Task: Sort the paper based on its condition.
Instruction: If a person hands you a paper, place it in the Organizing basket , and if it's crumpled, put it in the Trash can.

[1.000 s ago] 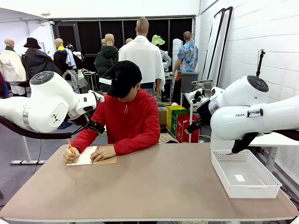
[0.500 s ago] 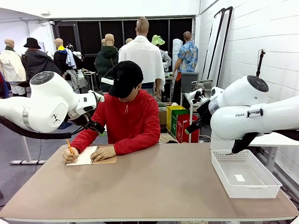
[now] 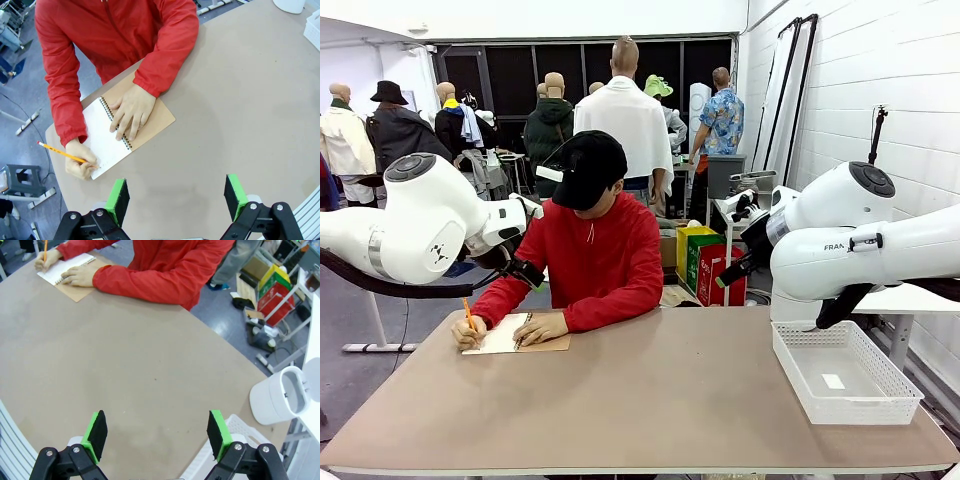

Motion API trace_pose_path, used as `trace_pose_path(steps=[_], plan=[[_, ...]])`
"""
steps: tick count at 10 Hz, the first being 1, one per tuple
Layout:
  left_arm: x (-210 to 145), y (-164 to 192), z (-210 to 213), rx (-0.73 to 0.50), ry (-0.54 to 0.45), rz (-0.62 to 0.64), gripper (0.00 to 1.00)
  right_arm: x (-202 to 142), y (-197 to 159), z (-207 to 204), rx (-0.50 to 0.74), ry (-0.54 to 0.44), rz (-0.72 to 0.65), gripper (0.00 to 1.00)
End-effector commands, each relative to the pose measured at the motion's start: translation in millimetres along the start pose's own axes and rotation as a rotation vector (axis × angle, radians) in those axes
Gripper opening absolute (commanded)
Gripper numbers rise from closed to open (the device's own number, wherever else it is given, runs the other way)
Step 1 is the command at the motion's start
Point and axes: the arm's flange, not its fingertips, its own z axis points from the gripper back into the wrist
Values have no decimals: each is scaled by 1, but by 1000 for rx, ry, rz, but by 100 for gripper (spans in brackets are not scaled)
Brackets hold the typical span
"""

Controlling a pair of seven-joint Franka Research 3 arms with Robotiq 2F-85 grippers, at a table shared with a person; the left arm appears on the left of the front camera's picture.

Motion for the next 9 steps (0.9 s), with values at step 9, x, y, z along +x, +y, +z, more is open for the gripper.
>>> trace_pose_path(steps=[9], plan=[[0, -1, 0, -1, 2, -4, 100, 0, 0, 0, 1, -1, -1, 100]])
